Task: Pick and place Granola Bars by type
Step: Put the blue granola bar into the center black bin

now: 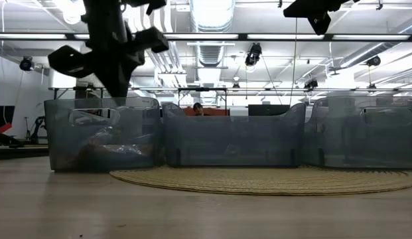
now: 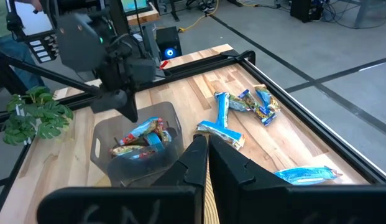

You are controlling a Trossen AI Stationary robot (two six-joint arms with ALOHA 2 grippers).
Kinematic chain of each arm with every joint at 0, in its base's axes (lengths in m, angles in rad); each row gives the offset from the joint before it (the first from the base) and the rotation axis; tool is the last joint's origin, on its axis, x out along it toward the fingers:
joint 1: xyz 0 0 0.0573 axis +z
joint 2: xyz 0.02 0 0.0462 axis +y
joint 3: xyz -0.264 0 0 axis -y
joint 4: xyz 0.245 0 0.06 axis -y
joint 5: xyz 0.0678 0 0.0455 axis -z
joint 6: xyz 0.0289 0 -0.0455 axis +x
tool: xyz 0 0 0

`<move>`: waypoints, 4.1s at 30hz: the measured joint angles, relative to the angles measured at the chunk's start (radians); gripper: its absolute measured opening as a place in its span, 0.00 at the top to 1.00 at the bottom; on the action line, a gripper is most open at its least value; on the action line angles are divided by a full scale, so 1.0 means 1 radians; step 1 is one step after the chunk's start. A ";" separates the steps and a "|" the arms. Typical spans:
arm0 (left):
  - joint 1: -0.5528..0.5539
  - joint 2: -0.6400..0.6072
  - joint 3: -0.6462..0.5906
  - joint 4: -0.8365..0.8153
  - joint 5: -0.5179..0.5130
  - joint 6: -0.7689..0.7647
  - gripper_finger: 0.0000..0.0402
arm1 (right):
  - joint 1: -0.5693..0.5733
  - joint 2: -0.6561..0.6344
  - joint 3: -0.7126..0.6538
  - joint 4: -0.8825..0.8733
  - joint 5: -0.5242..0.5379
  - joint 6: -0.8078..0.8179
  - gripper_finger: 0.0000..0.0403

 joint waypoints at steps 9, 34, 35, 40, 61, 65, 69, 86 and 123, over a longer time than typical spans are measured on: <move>0.001 -0.050 0.176 -0.033 -0.070 0.136 1.00 | 0.000 0.000 0.000 0.000 0.000 0.000 0.98; 0.002 -0.151 0.702 -0.143 -0.550 0.885 1.00 | -0.001 0.000 0.000 0.000 0.000 0.004 0.98; 0.002 -0.164 0.696 -0.143 -0.554 0.906 1.00 | -0.001 0.000 0.000 0.000 0.000 0.004 0.98; 0.002 -0.230 0.657 -0.137 -0.559 1.008 1.00 | -0.001 0.000 0.000 0.000 0.000 0.000 0.98; 0.002 -0.642 -0.019 0.550 -0.429 1.311 1.00 | 0.000 0.000 0.000 0.001 0.000 0.004 0.98; 0.001 -0.695 -0.123 0.619 -0.370 1.384 1.00 | 0.000 0.000 0.000 0.003 0.000 0.004 0.98; 0.001 -0.730 -0.199 0.722 -0.311 1.412 1.00 | 0.000 0.000 0.000 0.003 0.000 0.004 0.98; 0.002 -0.755 -0.225 0.734 -0.306 1.418 1.00 | -0.001 0.000 0.000 0.034 0.025 0.001 0.98; 0.002 -0.761 -0.224 0.711 -0.306 1.401 1.00 | -0.377 0.390 0.541 -0.464 -0.004 0.150 0.46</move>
